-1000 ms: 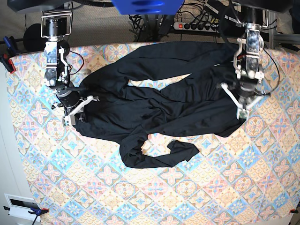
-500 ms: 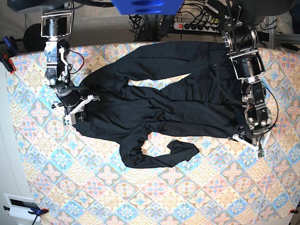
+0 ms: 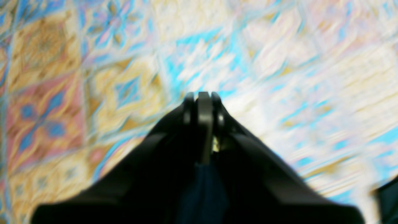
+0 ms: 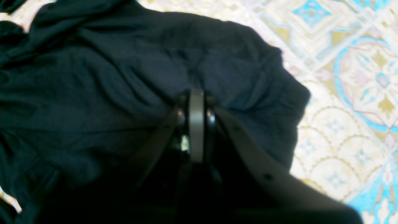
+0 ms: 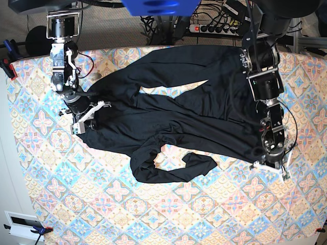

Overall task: Layout the t-shirt on the table in an organized manner, then fold the t-shirt properly
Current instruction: 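Grasp the shirt edge with the left gripper and pull it outward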

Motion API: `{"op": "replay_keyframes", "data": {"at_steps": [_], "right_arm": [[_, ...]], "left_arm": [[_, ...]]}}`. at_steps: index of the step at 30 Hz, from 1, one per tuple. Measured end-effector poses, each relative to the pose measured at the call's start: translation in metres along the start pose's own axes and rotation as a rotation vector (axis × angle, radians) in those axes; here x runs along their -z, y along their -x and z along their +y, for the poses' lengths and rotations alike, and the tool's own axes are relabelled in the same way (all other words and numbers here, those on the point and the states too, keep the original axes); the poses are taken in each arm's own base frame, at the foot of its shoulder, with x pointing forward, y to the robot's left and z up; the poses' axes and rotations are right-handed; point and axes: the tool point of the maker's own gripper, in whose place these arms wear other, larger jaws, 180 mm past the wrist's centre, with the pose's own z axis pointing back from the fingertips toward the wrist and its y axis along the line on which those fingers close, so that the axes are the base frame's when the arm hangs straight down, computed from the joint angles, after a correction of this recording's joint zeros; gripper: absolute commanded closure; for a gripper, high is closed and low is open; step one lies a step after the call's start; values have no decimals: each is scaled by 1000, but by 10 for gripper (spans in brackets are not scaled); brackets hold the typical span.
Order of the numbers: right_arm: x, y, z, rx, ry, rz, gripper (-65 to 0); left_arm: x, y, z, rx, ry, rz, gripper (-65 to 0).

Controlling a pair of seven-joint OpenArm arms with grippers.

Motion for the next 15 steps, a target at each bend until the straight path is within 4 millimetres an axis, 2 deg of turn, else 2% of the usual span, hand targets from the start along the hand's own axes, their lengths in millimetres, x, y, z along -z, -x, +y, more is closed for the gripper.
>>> {"op": "replay_keyframes", "data": {"at_steps": [4,11,15], "right_arm": [[0,2,3,8,-3,0,0],[1,2,3,8,-4,1,0],[1,1,3,8,-3,-2,0]], "left_arm": [[-3,-24,-23,-62,4,-71,-13],[-7,-52,-61,-116,42,-152,-14],[11,-37,-75,-98,44,-123,-14]]}}
